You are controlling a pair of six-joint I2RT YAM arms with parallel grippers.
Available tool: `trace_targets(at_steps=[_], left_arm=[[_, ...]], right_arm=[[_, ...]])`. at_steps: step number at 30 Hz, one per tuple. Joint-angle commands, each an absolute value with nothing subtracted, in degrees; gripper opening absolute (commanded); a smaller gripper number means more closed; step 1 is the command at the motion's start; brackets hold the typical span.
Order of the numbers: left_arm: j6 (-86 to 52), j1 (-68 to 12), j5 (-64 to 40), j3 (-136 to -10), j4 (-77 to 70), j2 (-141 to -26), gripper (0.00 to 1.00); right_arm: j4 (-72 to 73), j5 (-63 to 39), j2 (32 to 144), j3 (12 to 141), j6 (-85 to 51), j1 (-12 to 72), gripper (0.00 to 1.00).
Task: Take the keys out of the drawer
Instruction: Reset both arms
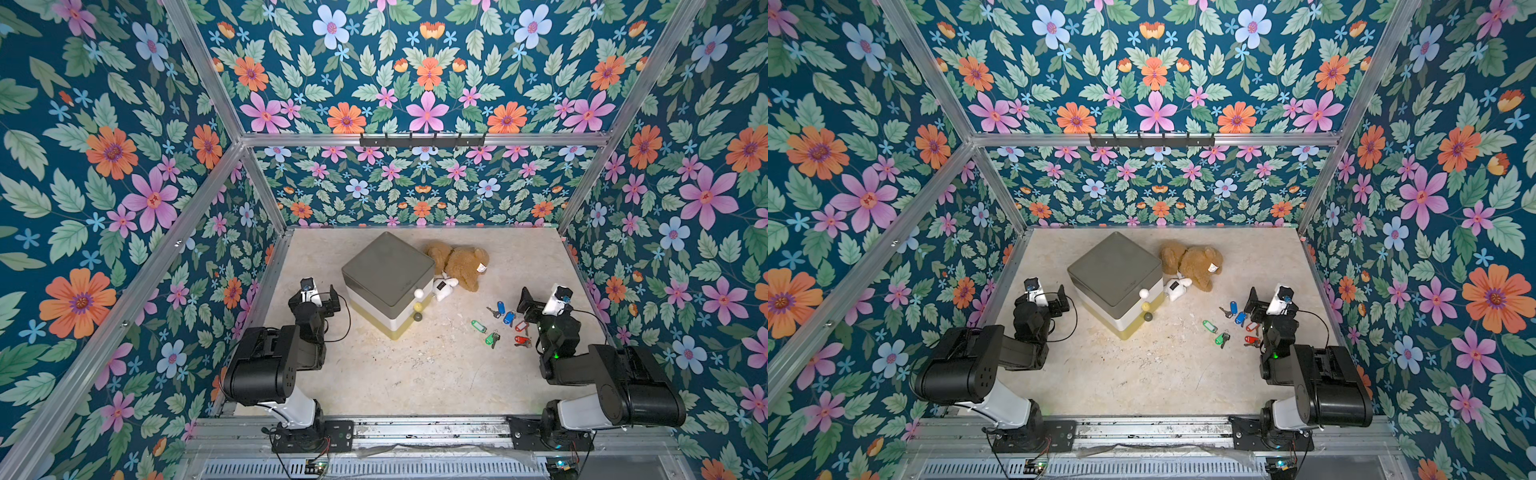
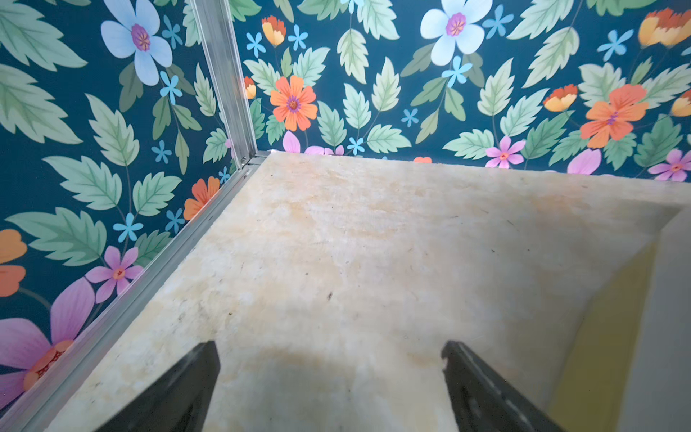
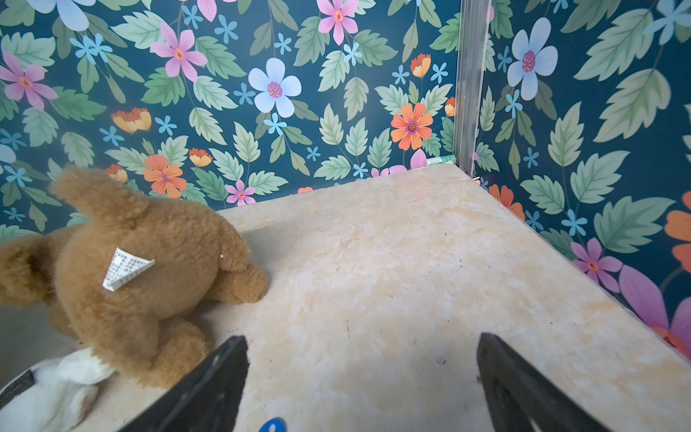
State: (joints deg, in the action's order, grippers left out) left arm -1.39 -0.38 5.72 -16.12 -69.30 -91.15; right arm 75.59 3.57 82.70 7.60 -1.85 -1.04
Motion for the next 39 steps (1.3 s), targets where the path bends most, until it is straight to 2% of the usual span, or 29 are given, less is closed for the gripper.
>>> trace_targets(at_steps=[1, 32, 39], left_arm=[[-2.02, -0.36, 6.69, -16.39, -69.14, -91.23, 0.99], [-1.76, -0.45, 6.94, -16.44, -68.97, -91.14, 0.99], [-1.76, -0.44, 6.94, -16.38, -68.97, -91.14, 0.99]], right_arm=[[75.92, 5.01, 82.79, 7.96, -2.20, -1.04, 0.99], [76.11, 5.19, 82.79, 7.83, -2.06, -1.04, 0.99], [75.73, 2.59, 82.80, 8.02, -3.00, -2.64, 0.99]])
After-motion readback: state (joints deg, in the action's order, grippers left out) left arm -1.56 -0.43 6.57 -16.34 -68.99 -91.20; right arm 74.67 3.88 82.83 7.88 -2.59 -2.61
